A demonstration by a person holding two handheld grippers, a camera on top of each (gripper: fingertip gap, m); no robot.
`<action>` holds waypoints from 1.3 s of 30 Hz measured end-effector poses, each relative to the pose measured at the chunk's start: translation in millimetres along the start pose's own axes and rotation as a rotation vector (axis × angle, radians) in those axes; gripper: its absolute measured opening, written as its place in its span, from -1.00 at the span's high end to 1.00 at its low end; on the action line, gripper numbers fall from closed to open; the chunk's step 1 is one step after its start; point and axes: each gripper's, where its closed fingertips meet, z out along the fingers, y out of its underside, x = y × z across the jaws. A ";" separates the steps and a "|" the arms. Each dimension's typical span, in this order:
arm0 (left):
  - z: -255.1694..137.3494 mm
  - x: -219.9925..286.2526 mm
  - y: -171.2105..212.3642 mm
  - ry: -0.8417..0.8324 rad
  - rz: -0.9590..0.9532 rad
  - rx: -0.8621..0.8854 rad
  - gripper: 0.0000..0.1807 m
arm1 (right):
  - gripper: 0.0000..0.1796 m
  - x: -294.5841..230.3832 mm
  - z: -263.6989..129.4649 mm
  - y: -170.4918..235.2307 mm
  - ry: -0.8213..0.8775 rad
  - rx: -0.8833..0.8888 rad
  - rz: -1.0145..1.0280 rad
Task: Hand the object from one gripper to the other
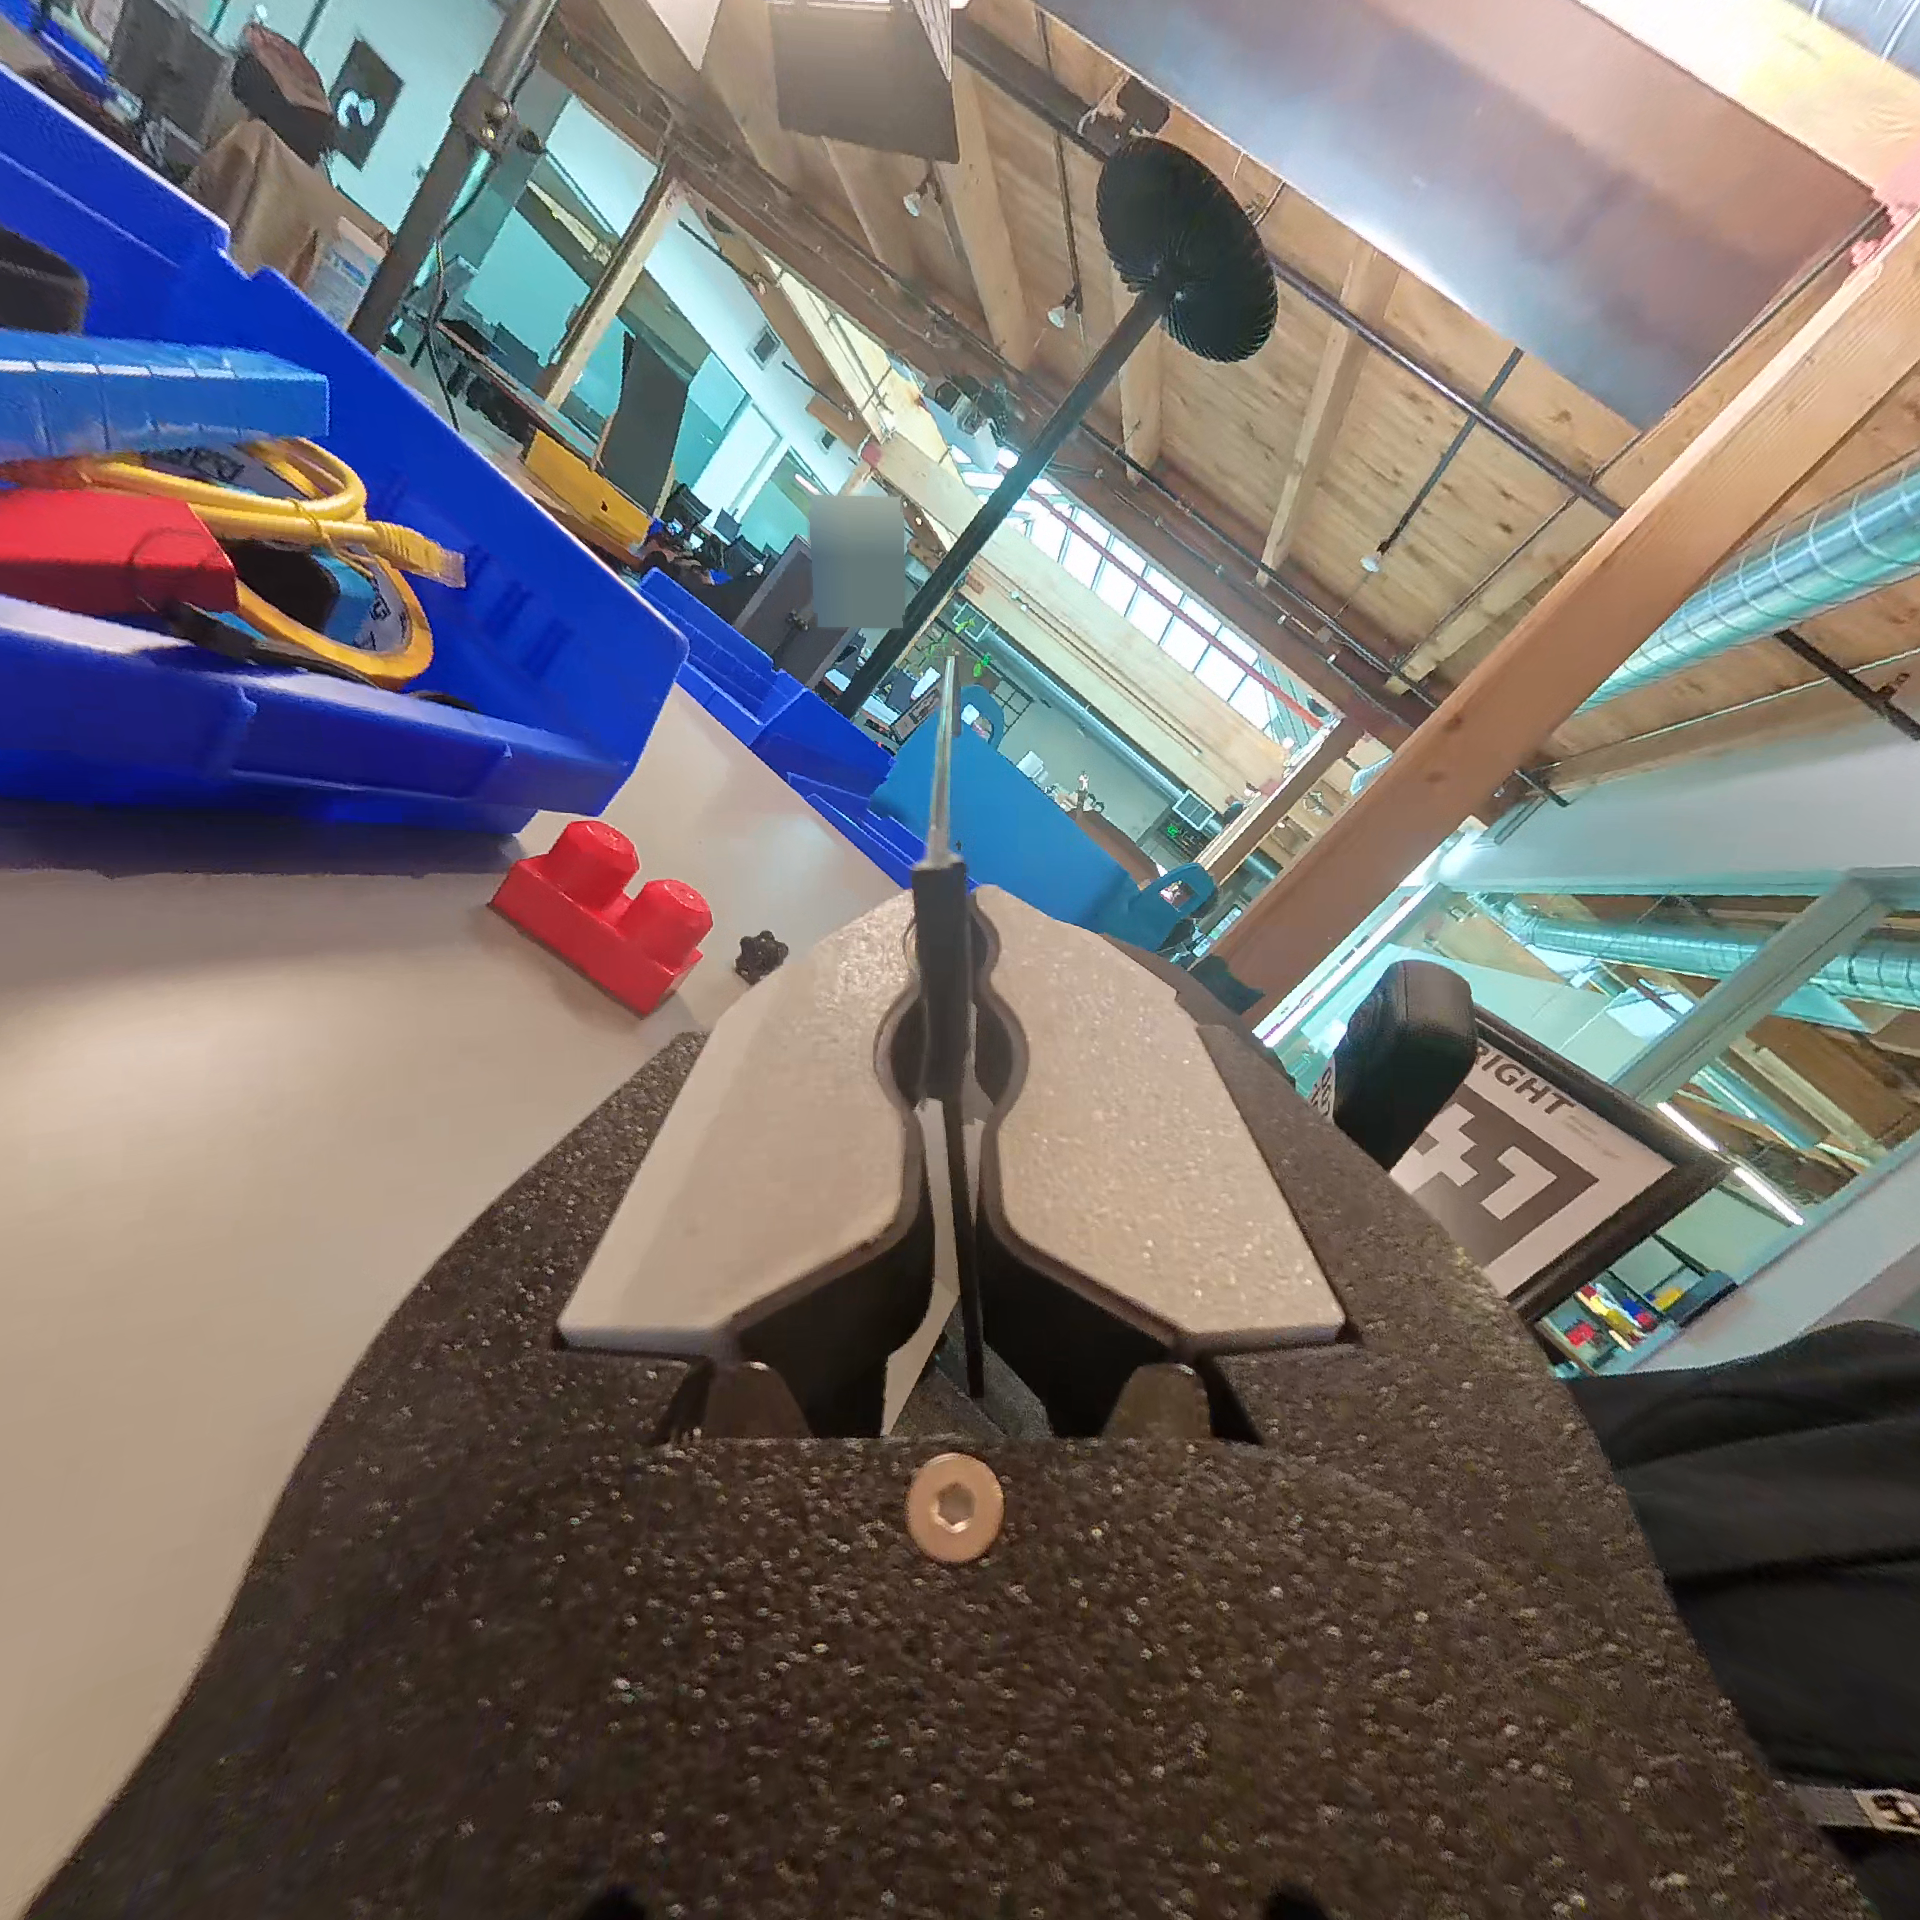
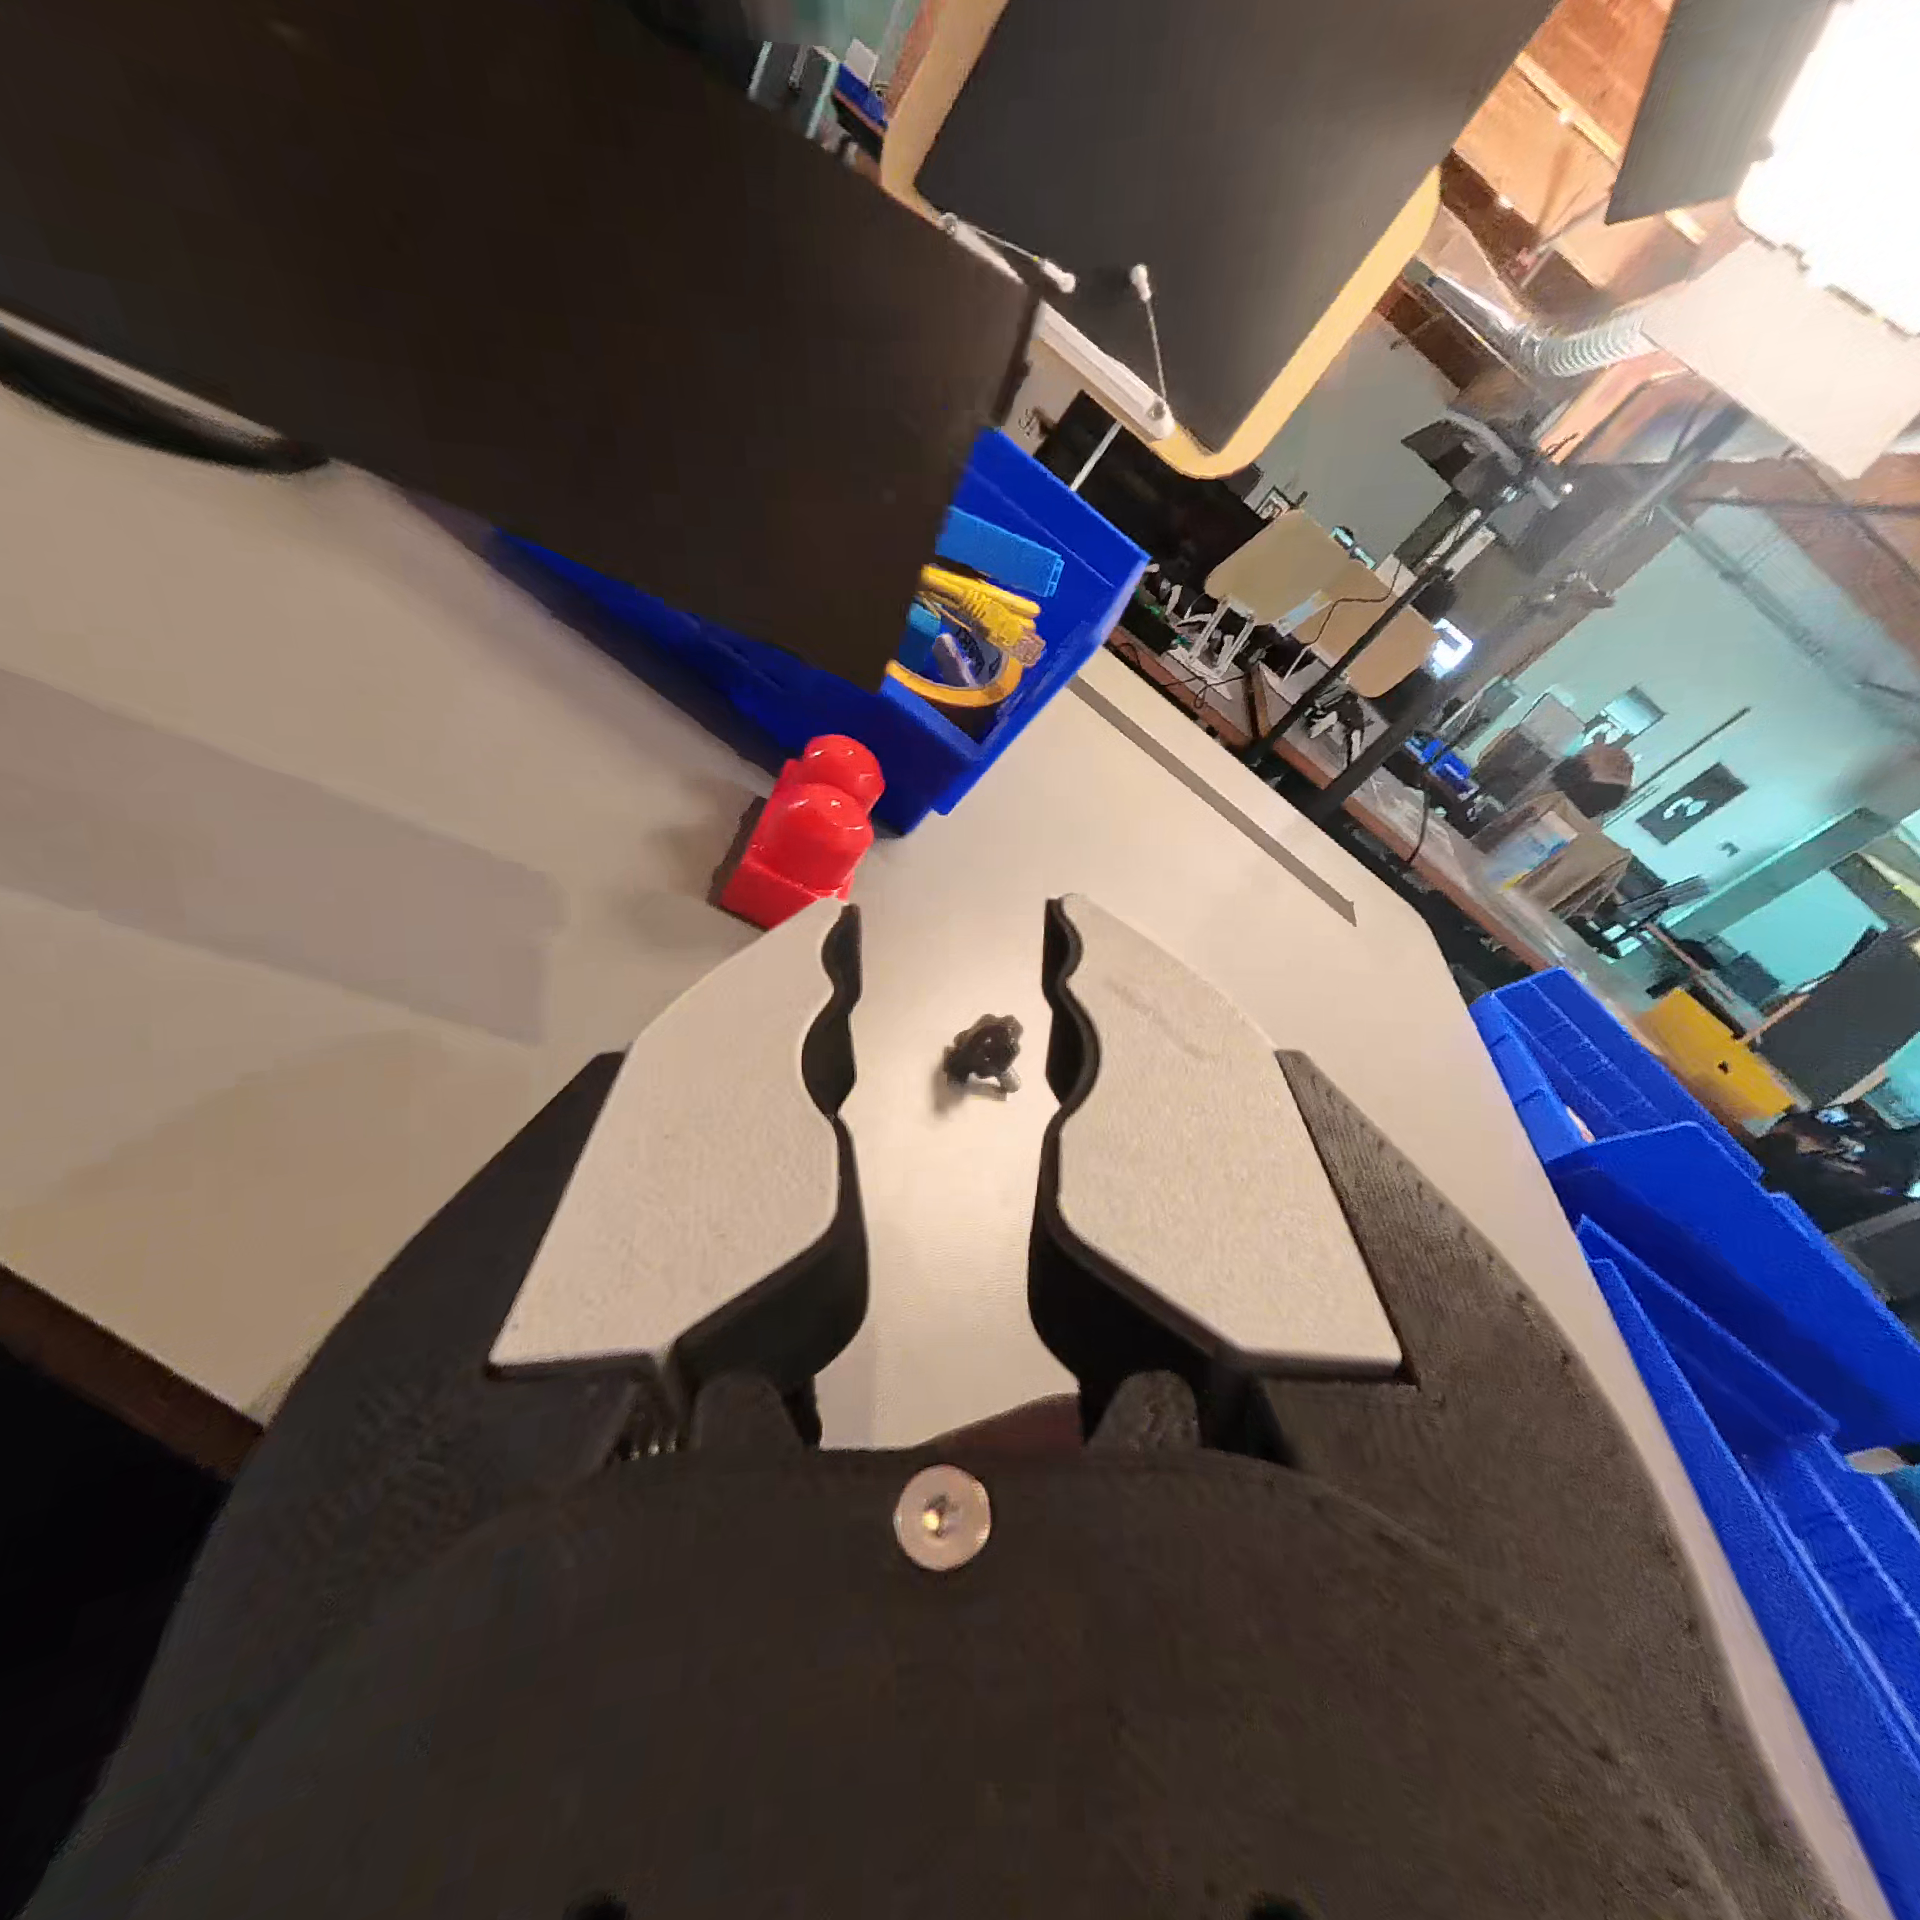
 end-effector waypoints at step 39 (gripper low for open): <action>18.6 70.9 17.7 0.299 0.219 0.011 0.13 | 0.99 -15.0 -10.7 -20.4 -0.092 0.127 -0.029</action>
